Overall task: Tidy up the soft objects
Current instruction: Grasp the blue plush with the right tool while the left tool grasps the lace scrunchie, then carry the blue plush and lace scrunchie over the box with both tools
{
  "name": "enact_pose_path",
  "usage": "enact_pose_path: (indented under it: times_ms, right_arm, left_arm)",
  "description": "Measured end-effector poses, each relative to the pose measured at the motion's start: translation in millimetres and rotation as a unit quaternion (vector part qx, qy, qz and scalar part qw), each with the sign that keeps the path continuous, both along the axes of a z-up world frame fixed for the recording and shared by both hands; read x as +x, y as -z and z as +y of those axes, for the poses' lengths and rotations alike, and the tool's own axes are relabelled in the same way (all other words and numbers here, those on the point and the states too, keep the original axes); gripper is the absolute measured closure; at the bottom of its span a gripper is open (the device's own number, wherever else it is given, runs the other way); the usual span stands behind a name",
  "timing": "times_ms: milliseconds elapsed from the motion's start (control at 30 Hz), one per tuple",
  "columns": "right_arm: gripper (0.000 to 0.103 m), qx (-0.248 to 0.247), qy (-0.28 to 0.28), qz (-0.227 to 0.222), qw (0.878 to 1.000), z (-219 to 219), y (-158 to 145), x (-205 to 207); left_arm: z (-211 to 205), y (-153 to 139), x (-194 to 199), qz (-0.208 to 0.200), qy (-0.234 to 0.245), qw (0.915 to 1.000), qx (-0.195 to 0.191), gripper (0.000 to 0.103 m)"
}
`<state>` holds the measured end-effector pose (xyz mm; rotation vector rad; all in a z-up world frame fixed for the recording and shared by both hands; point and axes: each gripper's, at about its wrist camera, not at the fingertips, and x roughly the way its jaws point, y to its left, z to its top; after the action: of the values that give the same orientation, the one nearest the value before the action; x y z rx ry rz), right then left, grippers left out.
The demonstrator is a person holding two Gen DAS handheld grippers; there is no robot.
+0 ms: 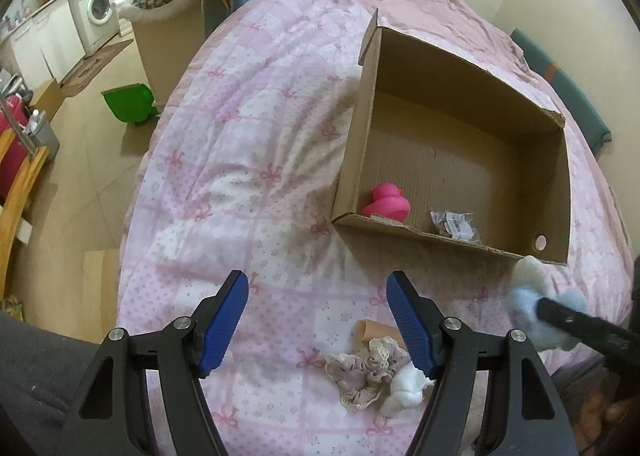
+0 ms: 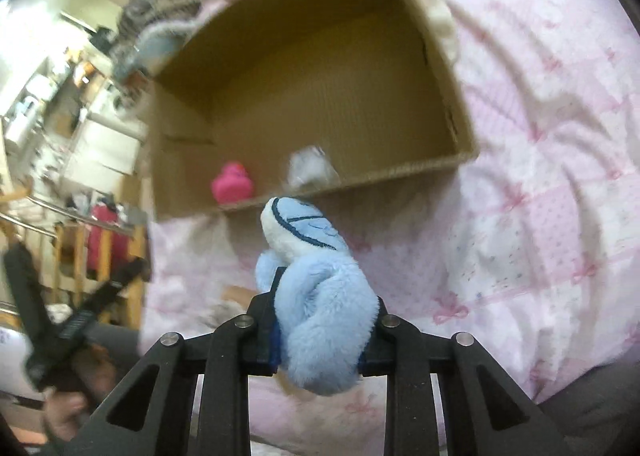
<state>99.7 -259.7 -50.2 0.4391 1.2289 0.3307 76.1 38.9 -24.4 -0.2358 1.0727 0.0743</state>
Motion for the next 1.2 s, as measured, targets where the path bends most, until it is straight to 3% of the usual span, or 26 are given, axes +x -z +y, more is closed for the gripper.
enact_pose_path:
  times_ms: [133, 300, 533, 600, 633, 967, 1033, 1067, 1100, 1200]
  right_arm:
    - [0.076, 0.023, -0.012, -0.026, 0.999, -1, -16, -13]
    - [0.076, 0.007, -0.024, -0.023, 0.999, 2, -8, -19]
    - [0.076, 0.006, -0.030, -0.020, 0.999, 8, -3, -15]
    - [0.076, 0.006, -0.028, -0.014, 0.999, 8, 0, -13]
    - [0.076, 0.006, -0.027, -0.011, 1.000, 7, 0, -13]
    - [0.076, 0.004, -0.023, -0.003, 1.000, 11, 5, -10]
    - [0.076, 0.002, -0.020, -0.002, 1.000, 10, 6, -11]
    - [0.076, 0.002, -0.019, -0.001, 1.000, 9, 6, -11]
    - [0.076, 0.002, -0.017, -0.001, 1.000, 9, 6, -11]
    - [0.075, 0.003, -0.015, -0.002, 1.000, 8, 6, -11]
  left_arm:
    - [1, 8, 1, 0.026, 0.001, 0.9996, -0.011, 0.034]
    - [-11, 24, 1, 0.067, 0.028, 0.9973, -0.010, 0.038]
    - [-27, 65, 4, 0.147, 0.059, 0.9858, -0.055, 0.041]
    - [-32, 72, 6, 0.162, 0.066, 0.9823, -0.068, 0.054]
    - [-34, 76, 7, 0.171, 0.071, 0.9796, -0.078, 0.054]
    - [-60, 99, 11, 0.206, 0.112, 0.9690, -0.078, 0.055]
    - [-66, 100, 8, 0.203, 0.120, 0.9704, -0.051, 0.067]
    - [-67, 102, 7, 0.204, 0.121, 0.9706, -0.041, 0.082]
    - [-66, 103, 7, 0.206, 0.120, 0.9704, -0.037, 0.089]
    - [-59, 99, 6, 0.200, 0.113, 0.9722, -0.046, 0.092]
